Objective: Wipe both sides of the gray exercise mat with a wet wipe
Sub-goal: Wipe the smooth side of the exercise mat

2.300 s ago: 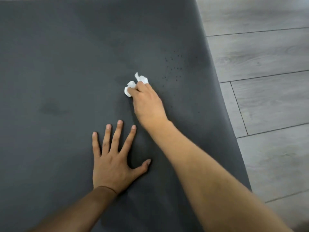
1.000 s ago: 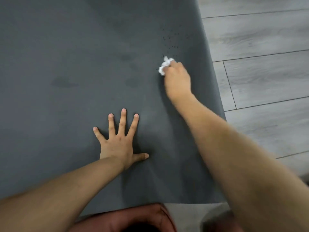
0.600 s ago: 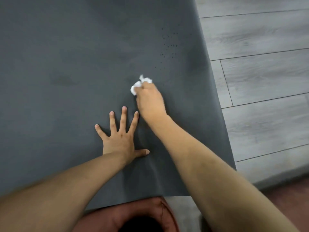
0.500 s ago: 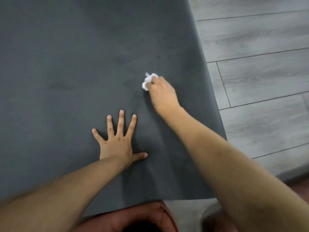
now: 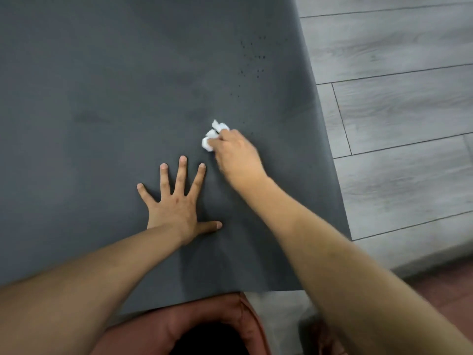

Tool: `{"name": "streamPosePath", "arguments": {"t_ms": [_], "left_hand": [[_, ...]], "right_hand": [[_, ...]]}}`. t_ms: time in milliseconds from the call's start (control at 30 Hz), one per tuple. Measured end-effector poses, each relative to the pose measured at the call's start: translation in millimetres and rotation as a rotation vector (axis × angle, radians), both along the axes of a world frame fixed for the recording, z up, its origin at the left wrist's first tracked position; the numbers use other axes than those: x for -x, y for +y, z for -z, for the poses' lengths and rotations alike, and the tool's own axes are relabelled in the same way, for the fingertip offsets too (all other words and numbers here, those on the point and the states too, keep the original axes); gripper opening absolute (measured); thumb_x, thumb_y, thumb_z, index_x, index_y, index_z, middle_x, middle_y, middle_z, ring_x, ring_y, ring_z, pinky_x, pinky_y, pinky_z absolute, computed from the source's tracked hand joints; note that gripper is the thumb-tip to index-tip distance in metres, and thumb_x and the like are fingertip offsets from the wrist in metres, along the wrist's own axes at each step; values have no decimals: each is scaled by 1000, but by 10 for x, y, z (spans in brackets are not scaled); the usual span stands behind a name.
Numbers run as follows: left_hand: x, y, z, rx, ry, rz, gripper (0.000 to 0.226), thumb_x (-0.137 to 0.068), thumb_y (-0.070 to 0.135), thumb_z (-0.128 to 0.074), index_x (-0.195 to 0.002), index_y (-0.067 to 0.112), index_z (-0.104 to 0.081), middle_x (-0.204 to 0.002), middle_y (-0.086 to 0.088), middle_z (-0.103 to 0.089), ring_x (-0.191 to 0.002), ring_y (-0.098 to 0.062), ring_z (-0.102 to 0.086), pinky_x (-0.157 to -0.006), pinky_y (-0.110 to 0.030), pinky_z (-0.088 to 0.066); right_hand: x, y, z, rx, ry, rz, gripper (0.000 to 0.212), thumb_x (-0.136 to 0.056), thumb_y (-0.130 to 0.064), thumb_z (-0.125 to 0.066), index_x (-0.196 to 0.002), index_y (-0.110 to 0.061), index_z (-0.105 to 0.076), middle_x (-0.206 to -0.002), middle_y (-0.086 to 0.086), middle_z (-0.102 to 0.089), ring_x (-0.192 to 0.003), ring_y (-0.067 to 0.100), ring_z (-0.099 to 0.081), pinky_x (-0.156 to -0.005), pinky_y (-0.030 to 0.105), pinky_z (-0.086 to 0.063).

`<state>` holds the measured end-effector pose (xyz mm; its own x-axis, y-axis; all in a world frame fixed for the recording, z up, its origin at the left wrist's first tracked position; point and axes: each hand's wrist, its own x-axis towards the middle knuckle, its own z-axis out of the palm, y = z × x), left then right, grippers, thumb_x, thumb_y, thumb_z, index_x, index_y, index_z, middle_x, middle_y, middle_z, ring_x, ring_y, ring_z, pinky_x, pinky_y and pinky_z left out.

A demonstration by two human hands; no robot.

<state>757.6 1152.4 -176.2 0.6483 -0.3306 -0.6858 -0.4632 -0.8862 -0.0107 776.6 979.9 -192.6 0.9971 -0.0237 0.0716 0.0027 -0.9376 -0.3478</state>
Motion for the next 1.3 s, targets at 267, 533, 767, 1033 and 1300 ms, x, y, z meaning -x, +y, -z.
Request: {"name": "streamPosePath", "arguments": {"t_ms": [267, 533, 767, 1033, 1300], "left_hand": [[9, 22, -4, 25, 0, -1, 131, -64, 99, -43, -141, 43, 47, -153, 3, 52, -149, -38, 34, -112, -80, -5], [-15, -3, -17, -8, 26, -11, 132, -64, 98, -46, -141, 44, 46, -151, 5, 53, -149, -36, 35, -114, -78, -4], [-3, 40, -9, 36, 14, -9, 131, -63, 99, -45, -142, 45, 45, -153, 6, 52, -149, -37, 34, -113, -80, -2], [-24, 44, 13, 39, 17, -2, 131, -62, 100, -44, -142, 46, 44, -153, 5, 51, -150, -37, 33, -112, -80, -3], [-25, 81, 71, 83, -11, 24, 132, -62, 101, -42, -143, 43, 44, -153, 3, 52, -149, -39, 33, -110, -82, -3]], "right_hand": [[76, -1197, -67, 138, 61, 639, 31, -85, 4, -42, -94, -11, -67, -112, 13, -59, -108, 32, -51, -86, 34, -39], [250, 291, -32, -78, -32, 66, 19, -75, -4, -68, -93, -11, -70, -99, 10, -65, -98, 29, -63, -77, 33, -49], [436, -1302, -95, 219, 126, 594, 31, -88, 2, -43, -105, -8, -68, -112, 15, -58, -107, 33, -51, -86, 39, -42], [456, -946, -25, 173, 74, 721, 28, -87, -5, -49, -98, -19, -71, -138, 10, -46, -115, 31, -47, -96, 34, -37], [493, -1109, -121, 201, 77, 594, 25, -91, -11, -55, -92, -27, -74, -130, 4, -54, -112, 29, -51, -83, 32, -40]]}}
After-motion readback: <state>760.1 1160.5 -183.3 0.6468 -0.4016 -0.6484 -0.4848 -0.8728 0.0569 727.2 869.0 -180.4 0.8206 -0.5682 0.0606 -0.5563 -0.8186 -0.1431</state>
